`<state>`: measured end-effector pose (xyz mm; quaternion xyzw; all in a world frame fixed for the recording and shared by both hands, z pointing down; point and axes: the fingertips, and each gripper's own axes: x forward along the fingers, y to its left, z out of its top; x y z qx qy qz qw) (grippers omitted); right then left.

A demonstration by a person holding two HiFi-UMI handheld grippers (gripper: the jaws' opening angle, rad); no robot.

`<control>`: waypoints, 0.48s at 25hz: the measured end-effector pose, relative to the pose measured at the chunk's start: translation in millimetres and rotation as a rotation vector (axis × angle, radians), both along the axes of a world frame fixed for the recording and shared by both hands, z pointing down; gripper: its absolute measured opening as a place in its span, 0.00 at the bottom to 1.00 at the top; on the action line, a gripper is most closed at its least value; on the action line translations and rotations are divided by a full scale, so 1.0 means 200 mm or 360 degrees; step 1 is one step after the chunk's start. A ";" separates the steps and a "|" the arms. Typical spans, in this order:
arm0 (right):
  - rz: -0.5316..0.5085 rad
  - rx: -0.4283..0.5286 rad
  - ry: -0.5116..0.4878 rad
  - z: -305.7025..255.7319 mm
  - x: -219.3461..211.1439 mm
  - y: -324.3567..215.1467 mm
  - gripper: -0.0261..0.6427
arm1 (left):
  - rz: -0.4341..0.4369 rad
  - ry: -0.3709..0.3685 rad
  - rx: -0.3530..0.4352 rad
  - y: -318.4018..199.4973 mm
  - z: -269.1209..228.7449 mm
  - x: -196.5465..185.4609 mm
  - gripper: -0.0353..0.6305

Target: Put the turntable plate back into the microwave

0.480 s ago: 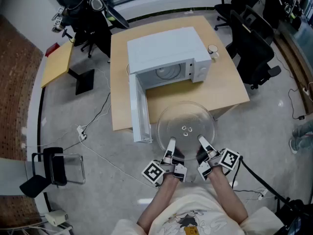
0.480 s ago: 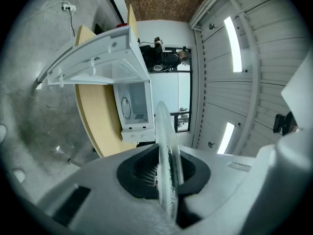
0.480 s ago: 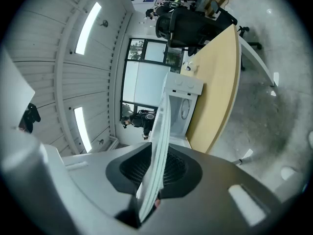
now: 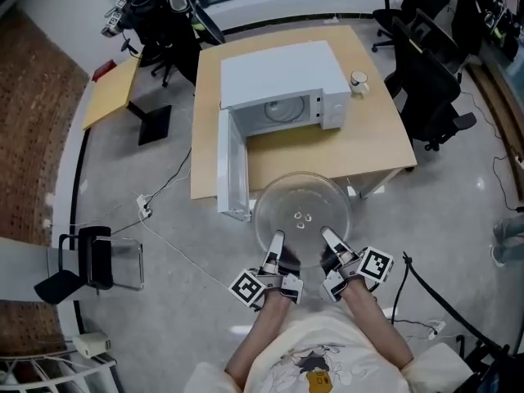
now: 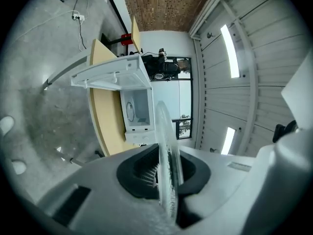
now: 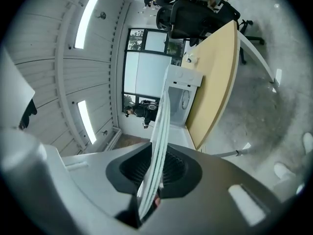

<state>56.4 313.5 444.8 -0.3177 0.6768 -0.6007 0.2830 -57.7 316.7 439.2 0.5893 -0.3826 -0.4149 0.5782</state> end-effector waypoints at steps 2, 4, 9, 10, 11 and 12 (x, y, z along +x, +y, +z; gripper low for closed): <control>-0.0018 0.0025 -0.0007 -0.02 0.01 0.01 0.12 | -0.0013 0.0004 0.0009 0.02 0.00 0.02 0.10; -0.0030 0.0050 -0.0025 -0.03 0.02 0.02 0.12 | -0.0017 -0.0003 0.0017 0.03 -0.01 0.03 0.10; -0.0043 0.0095 0.0018 -0.05 0.03 0.01 0.13 | -0.0022 -0.0013 0.0069 0.02 -0.05 0.03 0.10; -0.0042 0.0100 0.0011 -0.06 0.03 0.00 0.13 | -0.0023 -0.0012 0.0075 0.01 -0.06 0.03 0.10; -0.0038 0.0104 -0.0011 -0.08 0.03 0.00 0.13 | -0.0021 -0.0012 0.0080 0.01 -0.07 0.03 0.10; -0.0035 0.0106 -0.0025 -0.09 0.02 -0.01 0.13 | -0.0018 -0.0011 0.0083 0.00 -0.07 0.03 0.10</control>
